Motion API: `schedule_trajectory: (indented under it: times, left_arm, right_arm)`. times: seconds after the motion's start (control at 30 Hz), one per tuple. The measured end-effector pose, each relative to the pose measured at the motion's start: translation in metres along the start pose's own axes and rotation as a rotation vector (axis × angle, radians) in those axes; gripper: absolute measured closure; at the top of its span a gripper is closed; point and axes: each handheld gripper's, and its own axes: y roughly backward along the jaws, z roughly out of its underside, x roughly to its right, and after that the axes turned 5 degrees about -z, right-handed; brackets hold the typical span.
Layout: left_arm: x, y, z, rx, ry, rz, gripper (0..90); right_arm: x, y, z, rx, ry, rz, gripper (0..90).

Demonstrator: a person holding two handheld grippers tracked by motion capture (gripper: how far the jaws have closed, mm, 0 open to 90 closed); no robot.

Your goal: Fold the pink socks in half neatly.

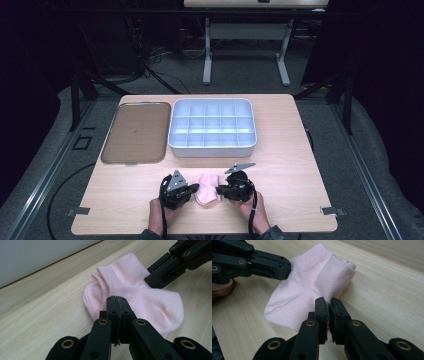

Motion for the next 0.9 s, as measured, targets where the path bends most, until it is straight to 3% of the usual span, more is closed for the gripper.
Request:
schedule_trajectory:
  times: [0.13, 0.3, 0.57, 0.73, 0.9]
  left_arm:
    - [-0.002, 0.0, 0.0, -0.004, 0.013, 0.011, 89.6]
    - [-0.004, -0.003, -0.001, -0.004, 0.066, 0.025, 89.6]
    - [-0.001, -0.007, -0.005, -0.008, 0.064, 0.02, 89.7]
    - [-0.001, -0.009, -0.006, -0.008, 0.069, 0.036, 89.7]
    - [-0.001, -0.011, -0.007, -0.009, 0.057, 0.037, 89.7]
  right_arm:
    - [-0.002, 0.004, -0.001, 0.004, -0.001, -0.009, 85.4]
    - [-0.008, 0.014, -0.007, 0.025, 0.018, -0.021, 85.1]
    - [-0.018, 0.02, -0.018, 0.042, 0.053, -0.015, 84.8]
    - [-0.026, 0.015, -0.025, 0.023, 0.1, 0.027, 84.8]
    - [-0.033, 0.008, -0.03, 0.01, 0.137, 0.025, 84.8]
